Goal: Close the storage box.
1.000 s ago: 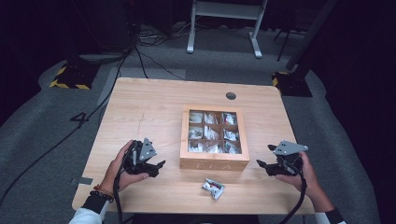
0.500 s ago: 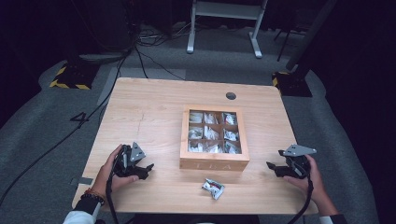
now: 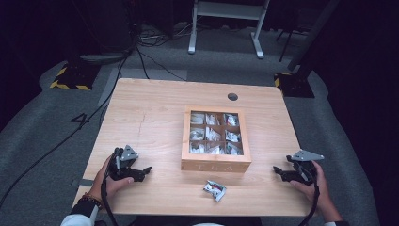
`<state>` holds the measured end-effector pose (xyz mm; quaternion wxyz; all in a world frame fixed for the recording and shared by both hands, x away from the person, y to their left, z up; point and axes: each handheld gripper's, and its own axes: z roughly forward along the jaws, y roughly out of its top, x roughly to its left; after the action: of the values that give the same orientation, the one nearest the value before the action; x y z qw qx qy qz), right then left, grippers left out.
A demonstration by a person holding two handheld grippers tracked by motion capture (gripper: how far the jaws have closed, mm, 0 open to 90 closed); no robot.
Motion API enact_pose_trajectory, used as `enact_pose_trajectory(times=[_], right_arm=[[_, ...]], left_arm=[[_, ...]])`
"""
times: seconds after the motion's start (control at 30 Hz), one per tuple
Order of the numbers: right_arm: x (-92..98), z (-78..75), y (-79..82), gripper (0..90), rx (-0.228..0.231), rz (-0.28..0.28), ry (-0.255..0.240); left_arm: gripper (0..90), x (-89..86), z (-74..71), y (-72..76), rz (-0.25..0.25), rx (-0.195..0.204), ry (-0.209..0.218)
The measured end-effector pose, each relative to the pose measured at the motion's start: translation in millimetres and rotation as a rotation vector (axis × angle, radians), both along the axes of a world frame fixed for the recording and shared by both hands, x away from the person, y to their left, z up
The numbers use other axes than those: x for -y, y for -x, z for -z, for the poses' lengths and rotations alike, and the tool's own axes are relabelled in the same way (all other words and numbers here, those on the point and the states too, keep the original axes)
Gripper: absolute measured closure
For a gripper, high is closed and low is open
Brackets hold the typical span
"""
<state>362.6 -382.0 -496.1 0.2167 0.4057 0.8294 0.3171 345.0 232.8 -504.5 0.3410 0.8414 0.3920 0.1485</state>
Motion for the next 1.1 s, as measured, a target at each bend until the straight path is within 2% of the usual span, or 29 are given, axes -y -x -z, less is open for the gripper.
enact_pose_trajectory(times=[0.1, 0.17, 1.1], right_arm=[[9.2, 7.1, 0.8, 18.9, -0.008, 0.026, -0.094], [12.8, 7.9, 0.5, 18.9, -0.013, 0.038, -0.11], [13.0, 7.9, 0.9, 18.8, -0.013, 0.041, -0.11]], left_arm=[[16.5, -0.1, 0.1, -0.1, 0.002, -0.001, 0.002], [16.4, -0.1, 0.1, -0.2, 0.002, -0.002, 0.002], [16.4, 0.1, 0.3, 0.2, -0.002, -0.004, 0.004]])
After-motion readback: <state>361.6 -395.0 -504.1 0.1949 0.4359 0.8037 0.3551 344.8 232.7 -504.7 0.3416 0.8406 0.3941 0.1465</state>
